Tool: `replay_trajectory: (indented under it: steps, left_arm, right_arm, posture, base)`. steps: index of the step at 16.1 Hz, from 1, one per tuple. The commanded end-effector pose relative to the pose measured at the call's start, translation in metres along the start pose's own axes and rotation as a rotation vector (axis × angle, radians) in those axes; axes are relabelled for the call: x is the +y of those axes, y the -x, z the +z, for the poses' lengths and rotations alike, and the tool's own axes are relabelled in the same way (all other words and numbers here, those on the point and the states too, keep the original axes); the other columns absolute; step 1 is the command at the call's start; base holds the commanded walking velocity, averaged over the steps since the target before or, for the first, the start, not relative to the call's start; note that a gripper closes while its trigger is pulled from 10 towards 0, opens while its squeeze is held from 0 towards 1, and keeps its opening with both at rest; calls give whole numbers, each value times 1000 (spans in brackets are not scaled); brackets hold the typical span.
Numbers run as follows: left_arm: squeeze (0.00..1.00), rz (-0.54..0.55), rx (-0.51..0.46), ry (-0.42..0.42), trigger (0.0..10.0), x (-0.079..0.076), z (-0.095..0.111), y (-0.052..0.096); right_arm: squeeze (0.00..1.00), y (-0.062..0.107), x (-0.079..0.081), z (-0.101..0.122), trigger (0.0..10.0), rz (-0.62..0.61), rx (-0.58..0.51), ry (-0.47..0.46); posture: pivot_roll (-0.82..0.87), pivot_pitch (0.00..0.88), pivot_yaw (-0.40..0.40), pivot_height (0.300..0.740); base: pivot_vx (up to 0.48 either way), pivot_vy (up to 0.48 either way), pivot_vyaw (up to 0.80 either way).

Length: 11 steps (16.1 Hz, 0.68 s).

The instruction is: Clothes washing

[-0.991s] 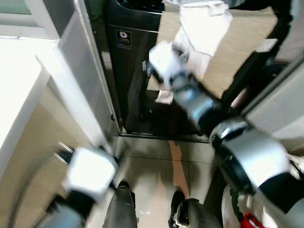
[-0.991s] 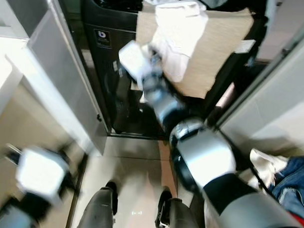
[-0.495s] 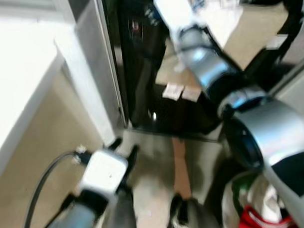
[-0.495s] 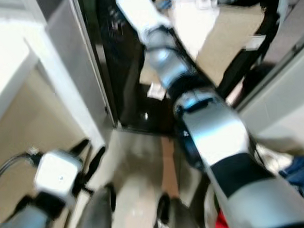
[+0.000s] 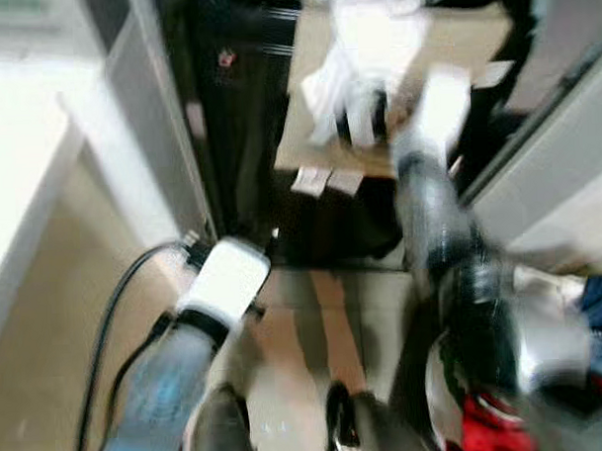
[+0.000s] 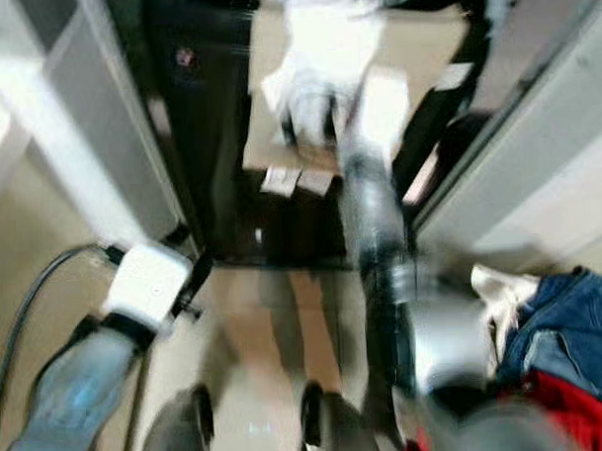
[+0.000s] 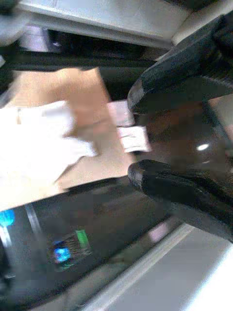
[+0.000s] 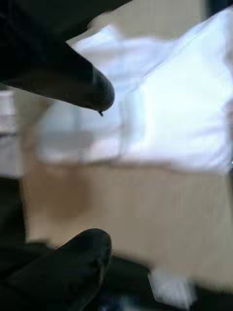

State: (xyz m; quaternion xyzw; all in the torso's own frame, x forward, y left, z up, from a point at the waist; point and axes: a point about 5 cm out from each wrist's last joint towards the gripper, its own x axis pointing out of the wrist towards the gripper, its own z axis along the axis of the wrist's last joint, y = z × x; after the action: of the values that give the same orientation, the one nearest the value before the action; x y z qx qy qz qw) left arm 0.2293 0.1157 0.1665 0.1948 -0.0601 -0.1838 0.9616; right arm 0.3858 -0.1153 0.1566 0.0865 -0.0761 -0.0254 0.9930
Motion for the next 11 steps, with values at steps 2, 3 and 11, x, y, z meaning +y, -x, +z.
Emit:
replay_trajectory:
  steps: [2,3,11]
  left_arm:
    - [0,17,-96,39,10000,3,9,-18]
    - [0,24,-145,60,10000,6,17,-24]
    - [0,35,-430,86,10000,15,56,-55]
  right_arm:
    - [0,27,26,14,10000,217,-211,115]
    - [0,43,27,19,10000,261,-281,153]
    - [0,53,13,81,10000,162,-557,273]
  posture:
    - [35,20,-42,740]
    - [24,10,-38,740]
    - [-55,0,-5,740]
  base:
    - [0,0,0]
    - [480,0,0]
    - [480,0,0]
